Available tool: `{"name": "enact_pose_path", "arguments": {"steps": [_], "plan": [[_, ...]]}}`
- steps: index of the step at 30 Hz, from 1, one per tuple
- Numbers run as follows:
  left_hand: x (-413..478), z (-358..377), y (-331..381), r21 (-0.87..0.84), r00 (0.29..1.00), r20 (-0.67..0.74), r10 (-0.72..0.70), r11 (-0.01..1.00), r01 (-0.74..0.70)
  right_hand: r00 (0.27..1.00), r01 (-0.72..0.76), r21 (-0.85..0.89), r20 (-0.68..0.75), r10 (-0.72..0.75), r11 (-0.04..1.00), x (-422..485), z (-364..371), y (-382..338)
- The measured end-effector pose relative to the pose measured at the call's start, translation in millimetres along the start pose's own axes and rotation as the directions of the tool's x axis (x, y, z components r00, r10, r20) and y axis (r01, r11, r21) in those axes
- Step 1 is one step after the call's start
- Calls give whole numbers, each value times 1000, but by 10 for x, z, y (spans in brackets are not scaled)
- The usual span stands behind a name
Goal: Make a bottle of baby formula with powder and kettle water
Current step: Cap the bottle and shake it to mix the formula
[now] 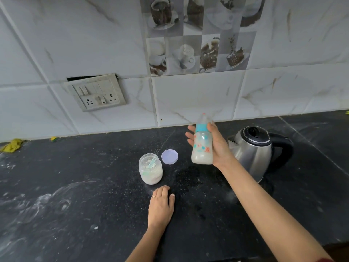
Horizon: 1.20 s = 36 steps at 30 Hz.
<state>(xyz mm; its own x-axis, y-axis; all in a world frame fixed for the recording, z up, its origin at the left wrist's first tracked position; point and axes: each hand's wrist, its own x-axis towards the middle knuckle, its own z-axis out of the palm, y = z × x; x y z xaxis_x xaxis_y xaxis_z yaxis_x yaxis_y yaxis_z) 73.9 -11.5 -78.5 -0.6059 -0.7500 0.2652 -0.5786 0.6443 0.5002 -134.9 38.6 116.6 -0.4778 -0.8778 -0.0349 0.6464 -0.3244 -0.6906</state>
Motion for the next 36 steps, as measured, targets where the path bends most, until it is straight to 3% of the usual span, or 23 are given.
{"name": "enact_pose_path", "arguments": {"steps": [4,8,12,15,20,23,28,32,36], "plan": [[-6,-1,7,5,1000,2,-3,1000,3,995,44,97,-96,-35,994,55,-11,-57],[-1,-4,5,6,1000,8,-7,1000,7,999,26,7,-46,-25,1000,0,-28,-61],[-8,-5,9,8,1000,7,-6,1000,6,982,100,120,-170,-79,988,43,12,-142],[-9,-7,5,8,1000,2,-1,1000,1,997,50,-26,-60,-51,998,-22,40,-115],[-6,-2,4,-1,1000,2,-3,1000,3,982,149,61,-124,-141,987,-11,65,-157],[-6,0,-11,-1,1000,-5,4,1000,-4,994,99,-95,-43,-103,991,-47,36,-99],[-6,7,-9,-13,1000,3,-2,1000,2,966,210,35,-163,-202,977,-32,97,-173],[-3,2,-17,-19,1000,-1,3,1000,-3,994,104,-126,-24,-108,987,-77,72,-110],[-8,-8,-15,-20,1000,6,-3,1000,3,969,110,137,-233,-76,984,-6,81,-127]]}}
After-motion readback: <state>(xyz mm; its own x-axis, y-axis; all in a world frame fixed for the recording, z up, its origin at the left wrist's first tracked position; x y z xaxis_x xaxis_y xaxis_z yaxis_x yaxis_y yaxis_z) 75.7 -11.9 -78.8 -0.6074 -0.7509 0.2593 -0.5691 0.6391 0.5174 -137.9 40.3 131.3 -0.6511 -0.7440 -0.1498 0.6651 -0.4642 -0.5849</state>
